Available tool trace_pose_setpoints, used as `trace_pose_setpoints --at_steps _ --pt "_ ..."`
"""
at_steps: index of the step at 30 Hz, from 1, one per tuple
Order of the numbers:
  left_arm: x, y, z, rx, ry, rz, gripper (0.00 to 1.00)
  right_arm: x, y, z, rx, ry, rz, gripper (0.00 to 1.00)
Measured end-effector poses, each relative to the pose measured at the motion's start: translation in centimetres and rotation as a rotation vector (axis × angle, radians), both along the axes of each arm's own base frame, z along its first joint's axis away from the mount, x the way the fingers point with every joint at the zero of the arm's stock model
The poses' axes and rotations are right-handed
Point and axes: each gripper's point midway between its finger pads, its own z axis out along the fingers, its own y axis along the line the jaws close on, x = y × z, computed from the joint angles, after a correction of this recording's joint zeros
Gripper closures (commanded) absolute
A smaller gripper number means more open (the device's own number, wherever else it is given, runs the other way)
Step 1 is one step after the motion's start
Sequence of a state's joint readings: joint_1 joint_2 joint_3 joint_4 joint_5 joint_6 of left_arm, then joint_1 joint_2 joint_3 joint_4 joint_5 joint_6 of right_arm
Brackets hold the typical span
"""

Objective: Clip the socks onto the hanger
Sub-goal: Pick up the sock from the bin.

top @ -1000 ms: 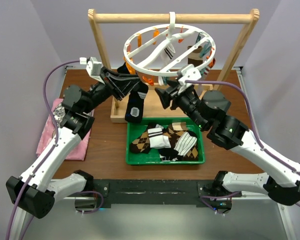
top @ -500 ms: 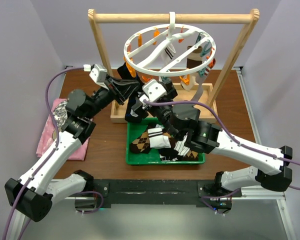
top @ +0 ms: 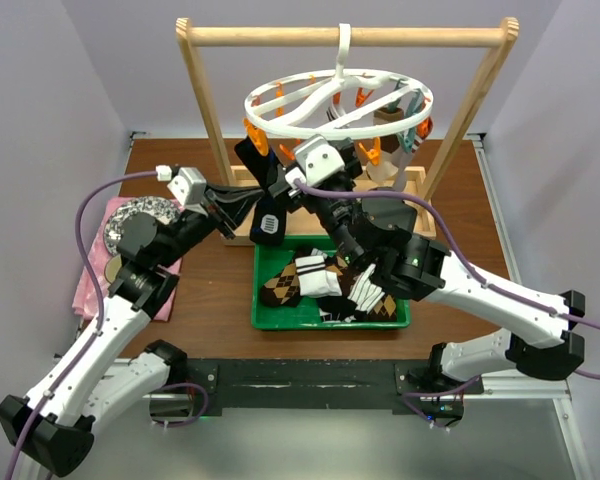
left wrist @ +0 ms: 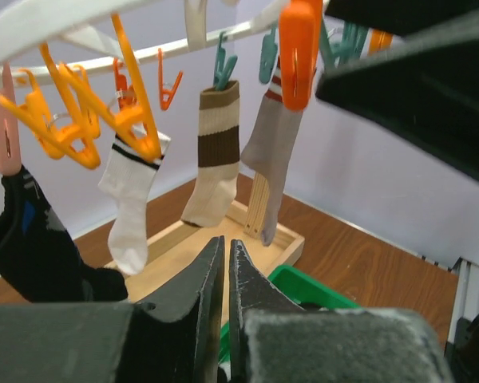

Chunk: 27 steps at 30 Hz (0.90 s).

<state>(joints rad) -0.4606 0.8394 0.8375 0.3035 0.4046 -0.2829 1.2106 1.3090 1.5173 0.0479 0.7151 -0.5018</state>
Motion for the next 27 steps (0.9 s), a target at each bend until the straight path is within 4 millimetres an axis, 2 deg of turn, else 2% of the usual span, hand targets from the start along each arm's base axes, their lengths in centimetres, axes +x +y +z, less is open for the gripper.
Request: trace_pose_setpoints --at_steps 4,11,14,18,20,22,23,26,27 --pt "-0.9 0.6 -1.8 0.040 -0.002 0.010 0.89 0.4 0.6 -0.1 -0.008 0.008 -0.005 0.31" --pt "-1.9 1.3 -4.5 0.088 -0.010 0.020 0.90 1.3 1.3 -1.4 -0.012 0.049 -0.016 0.47" --pt "-2.0 1.4 -6.1 0.111 0.004 0.024 0.89 1.2 0.8 -1.5 0.019 0.060 -0.014 0.58" --pt "-1.9 1.5 -7.7 0.131 0.017 0.027 0.89 0.8 -0.3 -2.2 0.058 0.079 -0.011 0.62" --pt "-2.1 1.6 -8.2 0.137 0.013 0.029 0.89 0.7 -0.9 -2.4 0.081 0.086 -0.002 0.60" --pt "-2.2 1.8 -8.6 0.142 0.008 0.032 0.89 0.8 -1.5 -2.2 0.114 0.090 0.003 0.53" --pt "-2.3 1.9 -8.7 0.142 0.002 0.036 0.89 0.8 -1.7 -2.1 0.129 0.091 0.010 0.39" --pt "-2.4 2.3 -9.2 0.142 -0.009 0.048 0.89 0.8 -1.9 -1.7 0.160 0.095 0.030 0.25" --pt "-2.4 2.5 -9.4 0.142 -0.011 0.053 0.89 0.8 -1.8 -1.7 0.165 0.095 0.037 0.24"
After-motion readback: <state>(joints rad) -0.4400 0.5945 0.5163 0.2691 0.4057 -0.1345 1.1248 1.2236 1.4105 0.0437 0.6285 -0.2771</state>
